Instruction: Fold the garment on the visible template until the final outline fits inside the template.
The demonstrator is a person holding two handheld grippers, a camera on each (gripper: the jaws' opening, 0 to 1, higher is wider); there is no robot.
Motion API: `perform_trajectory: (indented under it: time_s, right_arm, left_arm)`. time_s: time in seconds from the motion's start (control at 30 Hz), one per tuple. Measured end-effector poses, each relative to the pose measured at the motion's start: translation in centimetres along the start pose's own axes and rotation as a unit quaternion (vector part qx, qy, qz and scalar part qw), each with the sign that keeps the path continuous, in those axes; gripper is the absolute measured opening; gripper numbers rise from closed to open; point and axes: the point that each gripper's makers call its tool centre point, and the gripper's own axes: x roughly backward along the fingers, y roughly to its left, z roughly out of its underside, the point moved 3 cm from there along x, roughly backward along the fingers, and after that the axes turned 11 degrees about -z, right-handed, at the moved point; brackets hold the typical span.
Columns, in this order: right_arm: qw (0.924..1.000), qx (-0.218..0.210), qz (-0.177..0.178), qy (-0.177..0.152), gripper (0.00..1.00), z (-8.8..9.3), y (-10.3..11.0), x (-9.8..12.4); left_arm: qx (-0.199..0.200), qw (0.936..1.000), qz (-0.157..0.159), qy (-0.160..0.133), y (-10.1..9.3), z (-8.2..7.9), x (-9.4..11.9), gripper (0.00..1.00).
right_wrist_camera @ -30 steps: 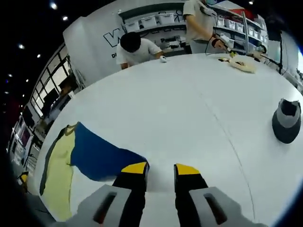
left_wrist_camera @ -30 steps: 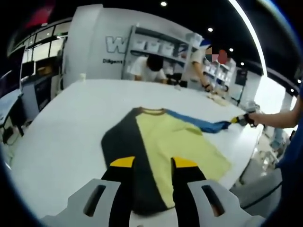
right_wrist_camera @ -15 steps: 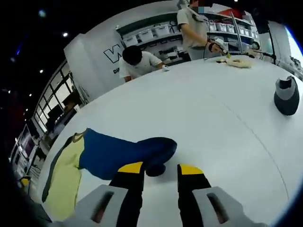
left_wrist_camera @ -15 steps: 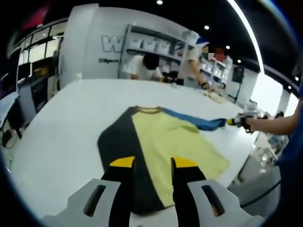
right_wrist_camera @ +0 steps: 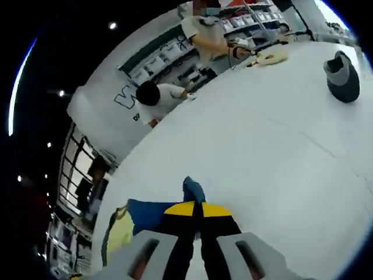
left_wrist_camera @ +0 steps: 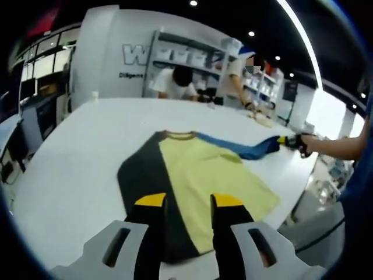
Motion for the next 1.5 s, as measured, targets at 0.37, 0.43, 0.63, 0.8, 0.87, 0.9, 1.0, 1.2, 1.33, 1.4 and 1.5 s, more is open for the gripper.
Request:
perform_trajectory:
  time_s: [0.37, 0.43, 0.63, 0.8, 0.87, 0.9, 1.0, 1.2, 1.33, 1.4, 1.5]
  right_arm:
    - [0.9853, -0.169, -0.02, 0.011, 0.0, 0.7, 3.8, 2.7]
    - [0.9865, -0.163, 0.011, 0.015, 0.0, 1.2, 2.8, 3.0]
    - [0.9838, -0.164, 0.065, 0.033, 0.0, 2.1, 0.5, 2.8]
    - [0.9855, -0.13, 0.096, 0.053, 0.0, 2.5, -1.8, 2.1]
    - [0.9821, -0.156, 0.094, 0.048, 0.0, 2.7, -2.3, 1.6]
    - [0.9858, -0.117, 0.102, 0.065, 0.0, 2.7, -3.1, 1.4]
    - [0.9852, -0.096, 0.12, 0.076, 0.0, 2.7, -4.3, 1.4]
    - [0.9825, -0.046, 0.148, 0.104, 0.0, 0.9, -8.1, 1.4]
    - [0.982, -0.032, 0.153, 0.107, 0.0, 0.1, -9.6, 1.1]
    - [0.9799, 0.026, 0.167, 0.106, 0.0, -0.8, -10.6, 1.1]
    - [0.9806, 0.047, 0.162, 0.099, 0.0, -1.5, -10.6, 1.1]
  left_arm:
    - [-0.006, 0.9999, 0.008, -0.01, -0.3, -0.4, -0.3, 0.26]
    - [-0.007, 0.9999, 0.01, -0.009, -0.4, -0.4, -0.4, 0.26]
    - [-0.026, 0.9992, 0.021, -0.021, -0.9, -1.4, 0.1, 0.25]
    - [-0.031, 0.9991, 0.018, -0.023, -0.6, -1.4, 0.0, 0.25]
    - [-0.029, 0.9992, 0.016, -0.022, -0.5, -1.4, -0.1, 0.25]
    - [-0.025, 0.9993, 0.017, -0.023, -0.7, -1.6, 0.0, 0.25]
    - [-0.025, 0.9994, 0.016, -0.021, -0.7, -1.5, -0.1, 0.25]
    - [-0.022, 0.9996, 0.005, -0.014, -0.7, -1.3, 0.0, 0.25]
    - [-0.023, 0.9997, 0.003, -0.011, -0.8, -1.2, 0.1, 0.25]
    - [-0.022, 0.9997, 0.002, -0.01, -0.8, -1.1, 0.1, 0.25]
    - [-0.021, 0.9997, 0.001, -0.009, -1.0, -1.1, 0.0, 0.25]
